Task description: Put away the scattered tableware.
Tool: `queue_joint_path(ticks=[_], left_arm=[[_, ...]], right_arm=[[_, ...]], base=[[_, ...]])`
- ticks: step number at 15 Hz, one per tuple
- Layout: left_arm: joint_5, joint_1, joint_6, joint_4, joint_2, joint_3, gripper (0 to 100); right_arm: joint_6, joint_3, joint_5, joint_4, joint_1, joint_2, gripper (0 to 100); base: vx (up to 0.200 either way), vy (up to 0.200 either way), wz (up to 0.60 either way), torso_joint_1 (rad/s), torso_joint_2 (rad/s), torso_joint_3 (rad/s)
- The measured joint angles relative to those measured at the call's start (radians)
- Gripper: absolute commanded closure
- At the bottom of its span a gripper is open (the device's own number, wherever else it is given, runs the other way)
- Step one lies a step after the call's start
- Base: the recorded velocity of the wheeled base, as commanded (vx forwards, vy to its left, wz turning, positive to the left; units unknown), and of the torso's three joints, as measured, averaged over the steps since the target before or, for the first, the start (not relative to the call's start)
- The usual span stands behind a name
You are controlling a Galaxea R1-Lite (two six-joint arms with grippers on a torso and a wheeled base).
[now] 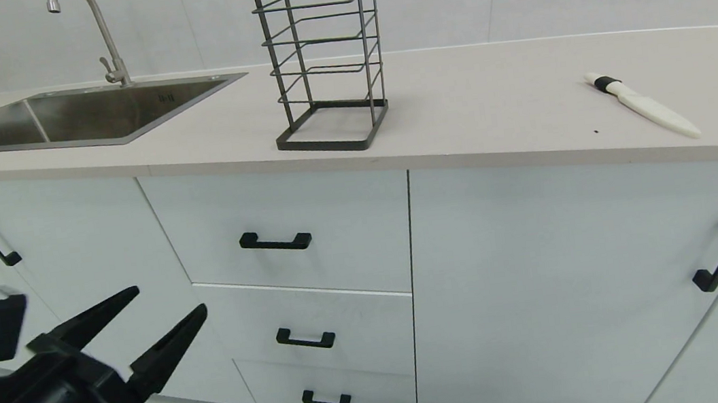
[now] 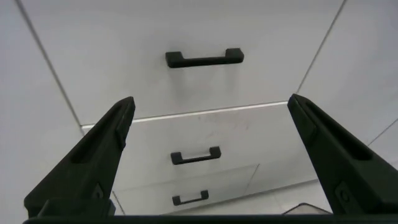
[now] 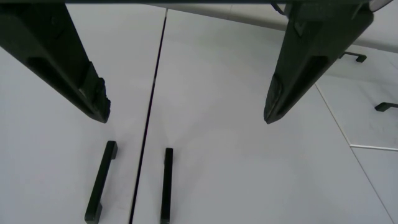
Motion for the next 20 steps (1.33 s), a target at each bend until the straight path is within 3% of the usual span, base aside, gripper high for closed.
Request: queue_joint_path(ticks=[4, 6, 10, 13, 15, 18, 20], left_arm=[[0.001, 0.048, 0.019, 0.441, -0.360, 0.014, 0], [0.001, 0.064, 0.032, 0.582, -0.518, 0.002, 0], [-0.002, 0.106, 0.042, 0.749, -0.829, -0.025, 0], [0.010, 0.133, 0.044, 0.933, -1.041, -0.031, 0], [0.044, 0.160, 0.047, 0.991, -1.120, -0.006, 0], [0.063, 0.233, 0.078, 1.188, -1.216, 0.017, 0], [0.102, 0.250, 0.097, 1.211, -1.248, 0.019, 0]], right_arm=[[0.000, 0.000, 0.000, 0.000, 0.000, 0.000, 0], [0.000, 0.000, 0.000, 0.000, 0.000, 0.000, 0], [0.000, 0.000, 0.000, 0.000, 0.000, 0.000, 0], [0.000, 0.000, 0.000, 0.000, 0.000, 0.000, 0], [0.000, 0.000, 0.000, 0.000, 0.000, 0.000, 0], [0.000, 0.000, 0.000, 0.000, 0.000, 0.000, 0], [0.000, 0.000, 0.000, 0.000, 0.000, 0.000, 0]], base=[[0.000, 0.000, 0.00, 0.000, 0.00, 0.000], [0.000, 0.000, 0.00, 0.000, 0.00, 0.000], [0.000, 0.000, 0.00, 0.000, 0.00, 0.000], [0.000, 0.000, 0.00, 0.000, 0.00, 0.000], [0.000, 0.000, 0.00, 0.000, 0.00, 0.000], [0.000, 0.000, 0.00, 0.000, 0.00, 0.000], [0.000, 0.000, 0.00, 0.000, 0.00, 0.000]])
